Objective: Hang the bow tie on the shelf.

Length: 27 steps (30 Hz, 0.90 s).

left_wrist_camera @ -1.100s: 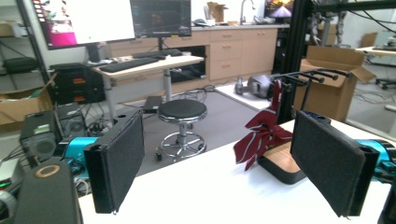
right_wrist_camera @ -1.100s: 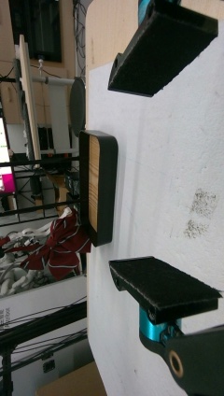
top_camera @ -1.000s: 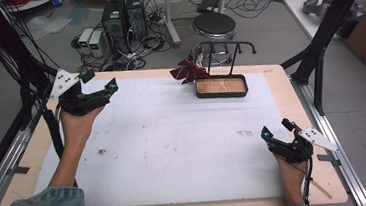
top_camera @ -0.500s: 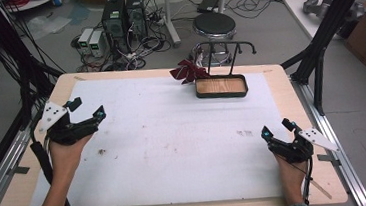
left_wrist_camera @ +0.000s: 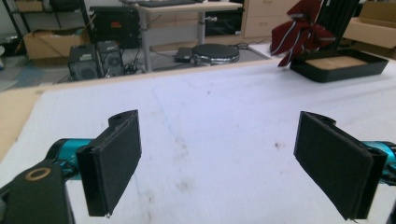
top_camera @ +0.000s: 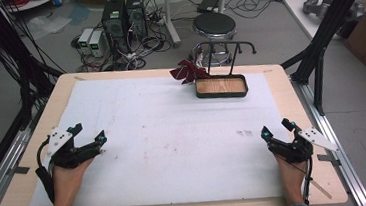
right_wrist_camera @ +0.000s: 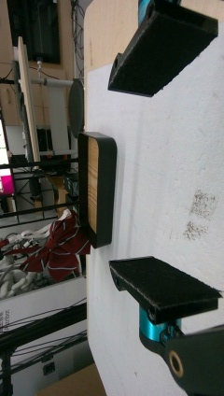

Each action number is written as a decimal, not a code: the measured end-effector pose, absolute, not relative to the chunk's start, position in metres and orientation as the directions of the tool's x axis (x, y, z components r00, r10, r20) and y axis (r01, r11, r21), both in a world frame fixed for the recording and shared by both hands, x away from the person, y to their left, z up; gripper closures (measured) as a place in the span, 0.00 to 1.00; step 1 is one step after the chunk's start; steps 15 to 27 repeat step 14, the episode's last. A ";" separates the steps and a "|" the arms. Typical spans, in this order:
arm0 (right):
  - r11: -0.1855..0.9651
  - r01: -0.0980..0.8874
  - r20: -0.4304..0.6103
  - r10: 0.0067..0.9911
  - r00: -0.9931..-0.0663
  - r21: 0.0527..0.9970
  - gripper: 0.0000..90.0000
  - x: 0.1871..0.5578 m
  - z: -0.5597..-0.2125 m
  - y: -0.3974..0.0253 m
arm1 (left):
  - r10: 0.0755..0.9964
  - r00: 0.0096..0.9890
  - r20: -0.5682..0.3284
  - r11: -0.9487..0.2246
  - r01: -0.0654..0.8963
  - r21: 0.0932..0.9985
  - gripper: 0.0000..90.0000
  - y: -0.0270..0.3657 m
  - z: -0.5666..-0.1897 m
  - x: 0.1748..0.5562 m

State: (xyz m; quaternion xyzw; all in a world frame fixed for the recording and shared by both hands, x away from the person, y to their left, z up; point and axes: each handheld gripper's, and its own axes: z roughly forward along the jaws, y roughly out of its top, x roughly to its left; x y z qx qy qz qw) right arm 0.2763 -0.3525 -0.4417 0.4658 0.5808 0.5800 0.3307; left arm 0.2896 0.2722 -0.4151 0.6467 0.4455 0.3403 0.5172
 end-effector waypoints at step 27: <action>-0.110 0.162 0.162 0.923 -0.349 0.981 0.13 0.276 -0.442 -0.351 | 0.935 0.353 -0.024 -0.082 0.280 0.956 0.17 0.277 -0.431 0.287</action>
